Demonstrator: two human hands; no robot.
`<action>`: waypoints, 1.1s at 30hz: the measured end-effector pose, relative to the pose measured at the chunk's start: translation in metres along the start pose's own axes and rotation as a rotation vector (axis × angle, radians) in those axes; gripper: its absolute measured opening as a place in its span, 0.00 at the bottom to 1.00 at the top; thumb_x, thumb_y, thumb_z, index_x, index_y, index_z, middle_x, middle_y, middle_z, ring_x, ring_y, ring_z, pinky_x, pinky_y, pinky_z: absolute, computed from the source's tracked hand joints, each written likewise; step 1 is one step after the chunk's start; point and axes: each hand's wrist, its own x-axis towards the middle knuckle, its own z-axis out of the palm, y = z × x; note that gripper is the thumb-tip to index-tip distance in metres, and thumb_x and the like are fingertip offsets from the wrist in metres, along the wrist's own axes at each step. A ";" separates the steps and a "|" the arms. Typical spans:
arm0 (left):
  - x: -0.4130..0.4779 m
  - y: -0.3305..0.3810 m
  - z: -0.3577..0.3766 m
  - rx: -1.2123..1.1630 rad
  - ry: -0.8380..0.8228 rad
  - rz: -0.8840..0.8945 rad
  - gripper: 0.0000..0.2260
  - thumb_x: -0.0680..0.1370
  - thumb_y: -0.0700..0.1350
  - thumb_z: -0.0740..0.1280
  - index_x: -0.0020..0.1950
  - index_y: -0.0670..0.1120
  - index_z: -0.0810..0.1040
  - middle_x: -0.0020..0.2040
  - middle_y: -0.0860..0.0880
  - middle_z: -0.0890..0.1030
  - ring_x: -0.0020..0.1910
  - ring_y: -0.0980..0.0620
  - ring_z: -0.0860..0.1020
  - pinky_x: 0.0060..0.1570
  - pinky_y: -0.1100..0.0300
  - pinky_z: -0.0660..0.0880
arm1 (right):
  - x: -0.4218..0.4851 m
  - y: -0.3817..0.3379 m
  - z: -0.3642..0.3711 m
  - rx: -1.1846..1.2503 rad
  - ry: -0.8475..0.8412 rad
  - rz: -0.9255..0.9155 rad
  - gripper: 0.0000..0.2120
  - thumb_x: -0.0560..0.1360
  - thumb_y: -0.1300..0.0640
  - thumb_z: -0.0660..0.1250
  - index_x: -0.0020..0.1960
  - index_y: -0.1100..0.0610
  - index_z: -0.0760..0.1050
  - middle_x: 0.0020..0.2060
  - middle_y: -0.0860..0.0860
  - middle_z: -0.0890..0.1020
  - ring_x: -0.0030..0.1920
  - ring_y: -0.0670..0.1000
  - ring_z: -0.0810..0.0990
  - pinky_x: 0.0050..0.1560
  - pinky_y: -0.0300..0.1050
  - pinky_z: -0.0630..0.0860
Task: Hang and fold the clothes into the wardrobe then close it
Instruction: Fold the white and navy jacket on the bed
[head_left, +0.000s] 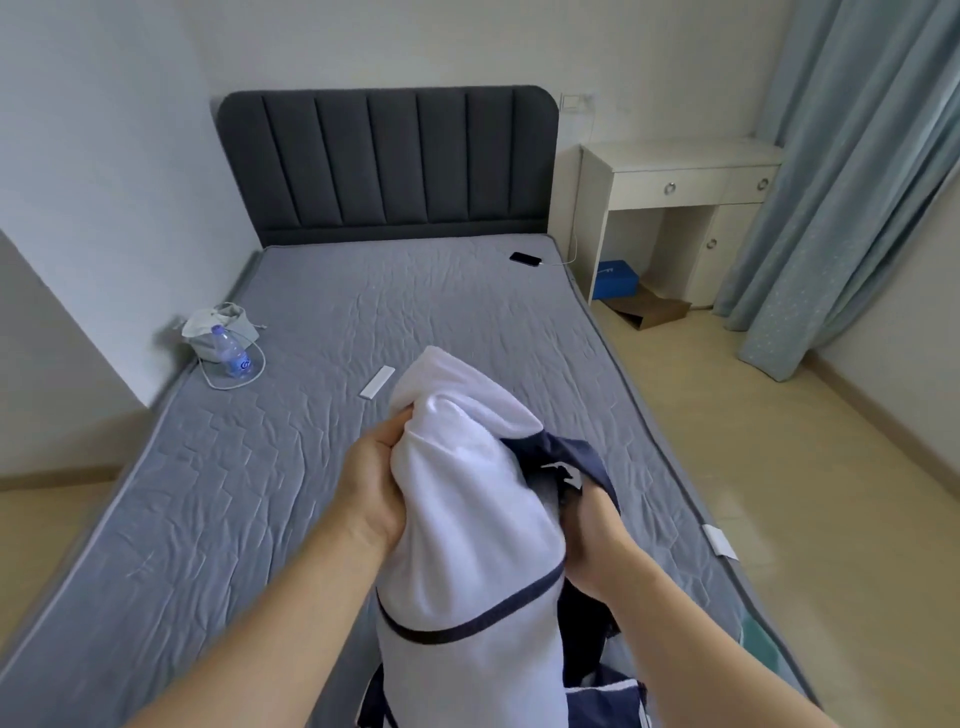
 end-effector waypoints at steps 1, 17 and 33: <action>0.004 -0.001 -0.005 -0.010 0.089 0.030 0.14 0.73 0.44 0.63 0.30 0.43 0.82 0.27 0.46 0.79 0.26 0.51 0.78 0.27 0.66 0.75 | -0.002 -0.004 0.001 -0.077 -0.029 -0.027 0.24 0.66 0.44 0.72 0.53 0.61 0.79 0.48 0.58 0.83 0.50 0.59 0.81 0.53 0.55 0.77; 0.032 -0.033 -0.022 0.386 0.048 -0.426 0.15 0.75 0.59 0.64 0.42 0.47 0.76 0.36 0.47 0.75 0.32 0.49 0.72 0.34 0.60 0.69 | -0.039 0.012 0.030 -0.678 -0.309 -0.551 0.06 0.75 0.66 0.66 0.49 0.61 0.80 0.33 0.43 0.78 0.33 0.35 0.74 0.40 0.29 0.69; -0.021 -0.021 -0.041 0.003 0.058 -0.403 0.08 0.63 0.37 0.73 0.39 0.36 0.78 0.37 0.43 0.79 0.35 0.49 0.78 0.35 0.61 0.75 | -0.022 0.064 0.022 -0.205 -0.127 0.270 0.18 0.76 0.46 0.63 0.56 0.60 0.75 0.53 0.63 0.79 0.46 0.56 0.77 0.50 0.47 0.74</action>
